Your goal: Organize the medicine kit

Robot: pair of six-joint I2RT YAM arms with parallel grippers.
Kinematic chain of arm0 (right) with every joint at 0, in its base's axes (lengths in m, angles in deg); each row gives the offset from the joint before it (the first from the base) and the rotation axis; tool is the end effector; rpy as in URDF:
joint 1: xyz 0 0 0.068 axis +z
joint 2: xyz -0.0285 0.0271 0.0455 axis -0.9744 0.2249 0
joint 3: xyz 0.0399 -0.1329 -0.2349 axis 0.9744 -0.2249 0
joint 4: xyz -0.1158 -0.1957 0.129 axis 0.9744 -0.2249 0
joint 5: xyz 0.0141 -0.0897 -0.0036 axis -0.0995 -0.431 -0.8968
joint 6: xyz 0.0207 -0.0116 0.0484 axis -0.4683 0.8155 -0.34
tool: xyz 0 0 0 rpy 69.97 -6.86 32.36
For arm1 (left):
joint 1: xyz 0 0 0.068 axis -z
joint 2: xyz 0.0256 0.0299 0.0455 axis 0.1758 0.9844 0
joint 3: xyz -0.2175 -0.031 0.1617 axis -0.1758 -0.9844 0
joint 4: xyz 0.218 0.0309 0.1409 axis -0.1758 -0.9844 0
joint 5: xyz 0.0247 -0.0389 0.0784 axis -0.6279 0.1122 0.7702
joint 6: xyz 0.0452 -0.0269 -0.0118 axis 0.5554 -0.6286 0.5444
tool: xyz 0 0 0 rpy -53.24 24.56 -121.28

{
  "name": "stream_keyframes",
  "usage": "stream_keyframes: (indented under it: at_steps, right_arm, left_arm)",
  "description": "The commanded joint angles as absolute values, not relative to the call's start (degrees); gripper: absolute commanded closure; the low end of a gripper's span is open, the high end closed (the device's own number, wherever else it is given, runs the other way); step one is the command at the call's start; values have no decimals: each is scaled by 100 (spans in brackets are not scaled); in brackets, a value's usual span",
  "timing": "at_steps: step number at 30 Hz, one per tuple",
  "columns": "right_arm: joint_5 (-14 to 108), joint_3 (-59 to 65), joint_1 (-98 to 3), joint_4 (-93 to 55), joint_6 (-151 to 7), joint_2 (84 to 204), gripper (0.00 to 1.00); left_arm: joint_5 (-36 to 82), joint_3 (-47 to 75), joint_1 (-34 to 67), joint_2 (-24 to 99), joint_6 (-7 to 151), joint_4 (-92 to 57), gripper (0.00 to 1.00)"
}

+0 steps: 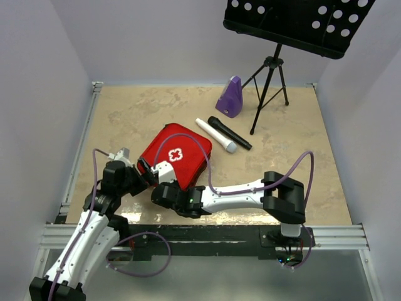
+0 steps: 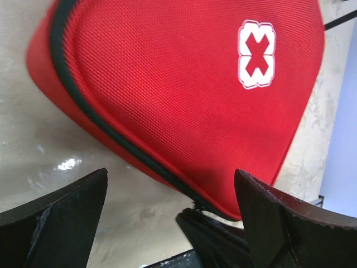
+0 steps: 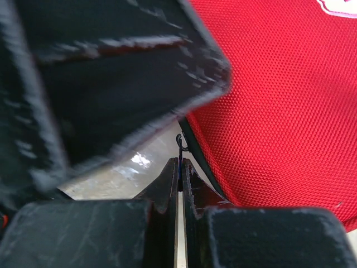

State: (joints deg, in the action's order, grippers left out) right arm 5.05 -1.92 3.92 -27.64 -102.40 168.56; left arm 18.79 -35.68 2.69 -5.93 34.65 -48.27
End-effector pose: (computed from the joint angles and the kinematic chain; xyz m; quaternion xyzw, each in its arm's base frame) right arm 0.0832 0.3922 0.2041 -0.2202 0.8596 0.1761 0.4261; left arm 0.1274 -0.0370 0.2038 -0.2324 0.8655 -0.3071 0.3205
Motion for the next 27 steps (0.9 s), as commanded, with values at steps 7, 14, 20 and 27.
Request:
stream_keyframes:
  at_steps: [7, 14, 20, 27]
  right_arm:
    - [628, -364, 412, -2794, -10236, 16400, 100]
    - [584, -1216, 412, -3216, -10939, 15847, 100]
    - [523, -1832, 412, -3786, -11545, 15267, 100]
    - [435, -2324, 140, -4078, -12187, 14783, 100]
  left_arm:
    - [1875, -3733, 306, 518, 3284, -3685, 15]
    - [2270, -3602, 288, 1608, 3319, -3007, 50]
    - [2377, -3382, 34, 2180, 3486, -2752, 70]
    - [2341, -2951, -309, 2716, 3934, -2769, 97]
